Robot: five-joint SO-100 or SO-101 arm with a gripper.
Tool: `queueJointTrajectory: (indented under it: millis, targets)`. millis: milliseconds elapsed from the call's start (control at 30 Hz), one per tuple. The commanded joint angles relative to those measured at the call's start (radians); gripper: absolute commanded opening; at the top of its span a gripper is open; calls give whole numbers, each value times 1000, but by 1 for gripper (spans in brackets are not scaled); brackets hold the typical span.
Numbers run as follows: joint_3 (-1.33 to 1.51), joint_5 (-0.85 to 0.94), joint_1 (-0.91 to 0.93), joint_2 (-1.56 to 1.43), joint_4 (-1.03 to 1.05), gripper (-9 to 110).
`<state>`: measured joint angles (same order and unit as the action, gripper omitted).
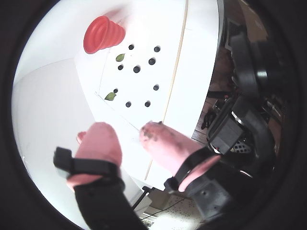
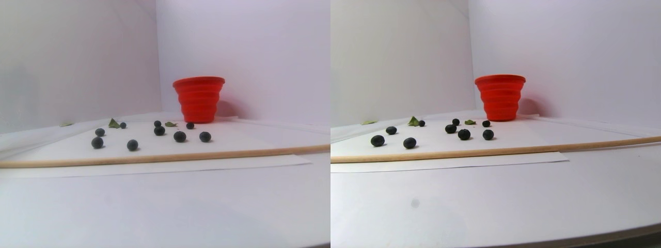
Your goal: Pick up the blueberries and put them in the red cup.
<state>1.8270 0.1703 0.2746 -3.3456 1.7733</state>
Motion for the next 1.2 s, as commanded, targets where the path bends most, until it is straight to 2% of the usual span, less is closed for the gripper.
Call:
queueJointTrajectory:
  millis: [0,467,567,1167]
  targets:
    - [-18,9,-2,3,2,12]
    - [-18,9,0,5,0,12]
    - [-18,9,-71,5,0,12]
    - [-18,15,-144,12,-5,11]
